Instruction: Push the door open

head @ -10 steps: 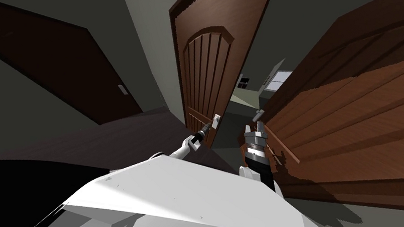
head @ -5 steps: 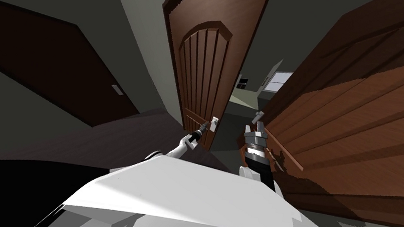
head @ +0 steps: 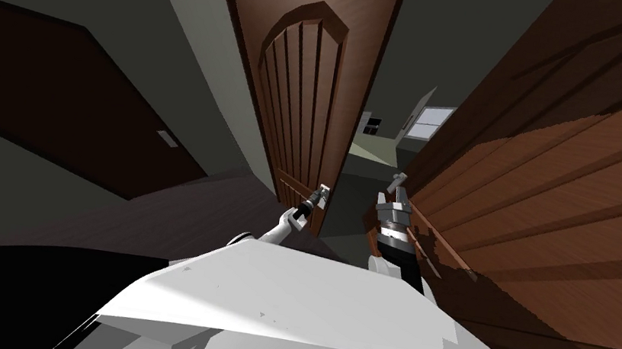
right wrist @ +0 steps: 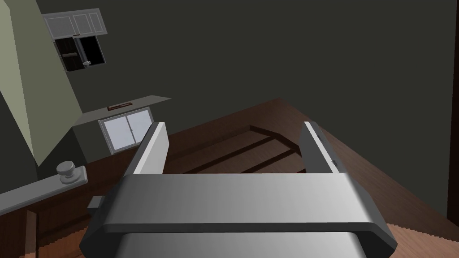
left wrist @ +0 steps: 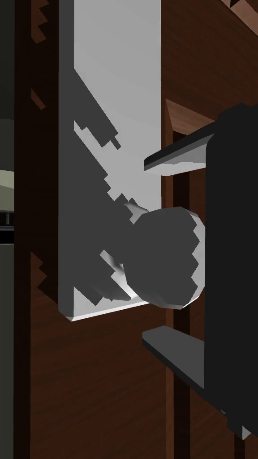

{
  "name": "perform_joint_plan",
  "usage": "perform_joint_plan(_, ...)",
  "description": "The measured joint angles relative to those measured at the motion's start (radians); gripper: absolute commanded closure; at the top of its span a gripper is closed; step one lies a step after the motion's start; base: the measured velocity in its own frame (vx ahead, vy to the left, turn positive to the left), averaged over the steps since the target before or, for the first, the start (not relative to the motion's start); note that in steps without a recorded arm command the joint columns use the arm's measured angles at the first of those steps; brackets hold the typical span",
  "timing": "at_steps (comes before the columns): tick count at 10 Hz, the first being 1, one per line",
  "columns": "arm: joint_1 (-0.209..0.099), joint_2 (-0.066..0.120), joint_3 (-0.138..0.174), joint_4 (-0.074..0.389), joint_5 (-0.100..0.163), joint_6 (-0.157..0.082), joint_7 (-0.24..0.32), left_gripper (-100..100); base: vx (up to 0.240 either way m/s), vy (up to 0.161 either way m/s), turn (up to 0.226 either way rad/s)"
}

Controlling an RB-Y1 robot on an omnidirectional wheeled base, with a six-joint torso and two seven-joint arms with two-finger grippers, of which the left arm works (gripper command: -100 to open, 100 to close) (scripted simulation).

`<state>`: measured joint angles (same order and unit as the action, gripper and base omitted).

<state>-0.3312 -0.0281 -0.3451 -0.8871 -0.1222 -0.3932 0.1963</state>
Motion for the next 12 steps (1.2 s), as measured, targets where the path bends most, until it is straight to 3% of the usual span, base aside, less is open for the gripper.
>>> perform_joint_plan(1, -0.001, -0.003, 0.0, 0.001, 0.0, -0.001, -0.001, 100, -0.005, 0.002, 0.006)
perform_joint_plan(6, -0.005, -0.001, 0.001, -0.002, 0.0, 0.0, 0.0, 100, -0.006, 0.004, -0.006)
perform_joint_plan(9, -0.007, 0.005, 0.015, 0.025, 0.003, -0.006, -0.009, 100, 0.111, -0.125, 0.045)
perform_joint_plan(12, 0.003, 0.028, 0.032, 0.003, 0.006, 0.006, -0.019, 100, 0.135, -0.158, 0.051)
